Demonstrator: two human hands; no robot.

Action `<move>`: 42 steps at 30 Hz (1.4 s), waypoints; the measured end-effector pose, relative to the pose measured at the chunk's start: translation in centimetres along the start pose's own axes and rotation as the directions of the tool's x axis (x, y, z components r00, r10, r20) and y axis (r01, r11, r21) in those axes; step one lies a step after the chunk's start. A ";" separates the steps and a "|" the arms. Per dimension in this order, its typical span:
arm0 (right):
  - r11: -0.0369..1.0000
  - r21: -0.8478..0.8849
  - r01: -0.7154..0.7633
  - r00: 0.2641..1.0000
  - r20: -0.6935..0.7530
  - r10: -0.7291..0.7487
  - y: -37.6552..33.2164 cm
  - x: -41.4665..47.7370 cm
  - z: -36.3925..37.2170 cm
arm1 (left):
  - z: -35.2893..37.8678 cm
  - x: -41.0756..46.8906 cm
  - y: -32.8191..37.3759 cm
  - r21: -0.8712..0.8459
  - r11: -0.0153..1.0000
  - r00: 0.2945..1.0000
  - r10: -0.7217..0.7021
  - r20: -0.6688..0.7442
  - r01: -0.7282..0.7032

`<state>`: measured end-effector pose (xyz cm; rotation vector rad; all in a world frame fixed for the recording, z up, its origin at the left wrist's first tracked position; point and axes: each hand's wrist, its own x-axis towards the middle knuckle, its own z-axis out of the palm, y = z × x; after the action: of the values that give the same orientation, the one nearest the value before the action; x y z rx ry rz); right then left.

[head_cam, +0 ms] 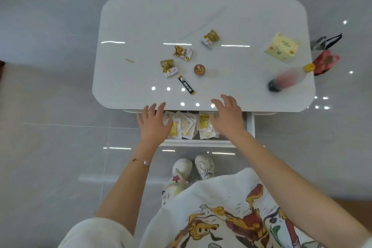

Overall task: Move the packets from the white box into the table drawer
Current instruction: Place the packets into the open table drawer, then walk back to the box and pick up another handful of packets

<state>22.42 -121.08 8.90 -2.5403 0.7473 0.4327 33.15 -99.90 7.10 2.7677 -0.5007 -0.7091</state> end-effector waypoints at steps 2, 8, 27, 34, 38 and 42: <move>0.997 -0.032 0.070 0.997 -0.038 -0.071 -1.6 -1.4 -3.0 | -3.0 -2.0 0.0 -0.054 0.998 0.999 -0.036 -0.034 0.034; 0.956 -0.194 0.222 0.974 -0.005 -0.227 -6.2 -4.4 -8.9 | -9.1 -8.2 -1.0 -0.030 0.996 0.987 -0.085 -0.134 0.082; 0.589 -0.310 0.746 0.661 0.240 -0.711 -28.1 -10.9 -5.7 | -14.7 -23.6 -13.3 -0.231 0.879 0.793 -0.476 -0.380 0.417; 0.456 -0.268 0.848 0.526 0.332 -0.783 -38.7 -15.5 0.2 | -15.3 -30.4 -22.8 -0.348 0.771 0.662 -0.637 -0.395 0.534; 0.367 -0.231 0.901 0.432 0.393 -0.812 -45.7 -19.7 5.7 | -14.8 -35.9 -29.8 -0.413 0.663 0.556 -0.749 -0.361 0.624; 0.324 -0.208 0.923 0.383 0.433 -0.816 -51.7 -23.3 10.4 | -14.6 -40.3 -35.6 -0.439 0.606 0.505 -0.796 -0.334 0.664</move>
<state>31.57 -67.06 26.93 -2.7024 -1.0106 0.5216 16.73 -49.91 25.34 2.6574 0.9055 -0.1051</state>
